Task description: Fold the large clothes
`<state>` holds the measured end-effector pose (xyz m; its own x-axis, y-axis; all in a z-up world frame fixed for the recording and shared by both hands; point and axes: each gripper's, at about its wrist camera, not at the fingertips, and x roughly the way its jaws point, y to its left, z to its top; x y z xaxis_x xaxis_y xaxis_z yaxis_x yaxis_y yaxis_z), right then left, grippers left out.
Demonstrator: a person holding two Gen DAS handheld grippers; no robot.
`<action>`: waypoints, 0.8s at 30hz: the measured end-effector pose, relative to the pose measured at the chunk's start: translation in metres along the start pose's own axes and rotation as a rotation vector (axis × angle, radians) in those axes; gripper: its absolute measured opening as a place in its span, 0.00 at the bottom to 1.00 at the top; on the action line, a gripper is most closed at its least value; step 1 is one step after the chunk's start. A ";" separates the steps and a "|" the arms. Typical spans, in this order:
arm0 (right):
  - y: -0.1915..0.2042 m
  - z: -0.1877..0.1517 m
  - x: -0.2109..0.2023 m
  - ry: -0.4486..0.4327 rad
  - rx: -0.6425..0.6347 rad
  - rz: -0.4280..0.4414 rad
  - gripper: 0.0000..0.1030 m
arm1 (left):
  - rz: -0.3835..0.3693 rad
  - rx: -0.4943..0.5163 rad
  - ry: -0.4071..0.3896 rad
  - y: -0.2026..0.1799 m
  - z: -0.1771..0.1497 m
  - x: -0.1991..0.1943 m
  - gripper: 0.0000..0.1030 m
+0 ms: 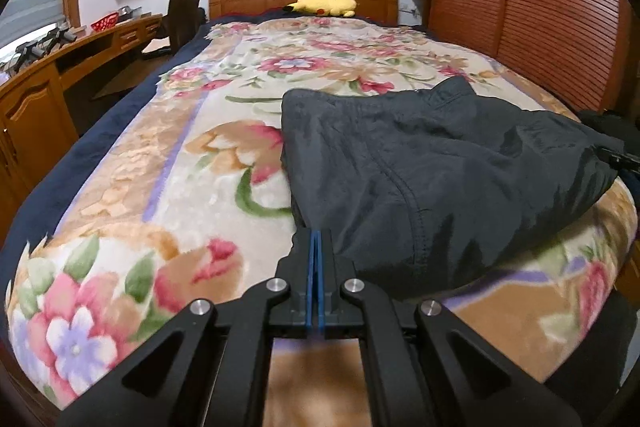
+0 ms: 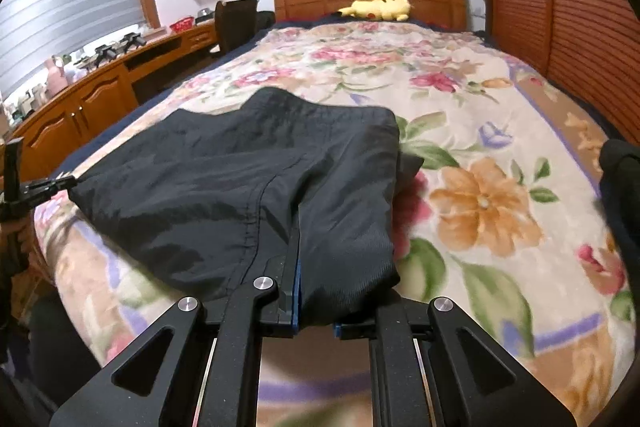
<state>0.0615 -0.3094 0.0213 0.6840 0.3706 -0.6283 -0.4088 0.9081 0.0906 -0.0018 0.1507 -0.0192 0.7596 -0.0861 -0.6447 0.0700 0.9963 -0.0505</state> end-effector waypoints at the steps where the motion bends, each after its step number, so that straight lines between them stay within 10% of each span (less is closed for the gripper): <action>1: 0.001 -0.002 -0.006 0.006 -0.005 -0.002 0.08 | -0.006 -0.003 -0.003 -0.001 -0.001 -0.004 0.00; 8: -0.009 -0.027 -0.017 0.087 -0.001 -0.011 0.12 | -0.039 -0.020 0.013 -0.001 -0.010 -0.010 0.00; 15: -0.027 -0.020 -0.019 0.115 -0.018 -0.111 0.56 | -0.024 -0.059 0.018 0.001 -0.012 -0.003 0.09; 24: -0.058 0.068 0.044 0.080 -0.075 -0.116 0.62 | 0.027 -0.052 0.027 0.000 -0.010 0.010 0.26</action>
<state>0.1562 -0.3330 0.0407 0.6801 0.2444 -0.6911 -0.3757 0.9258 -0.0423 -0.0003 0.1497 -0.0331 0.7432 -0.0599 -0.6664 0.0158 0.9973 -0.0720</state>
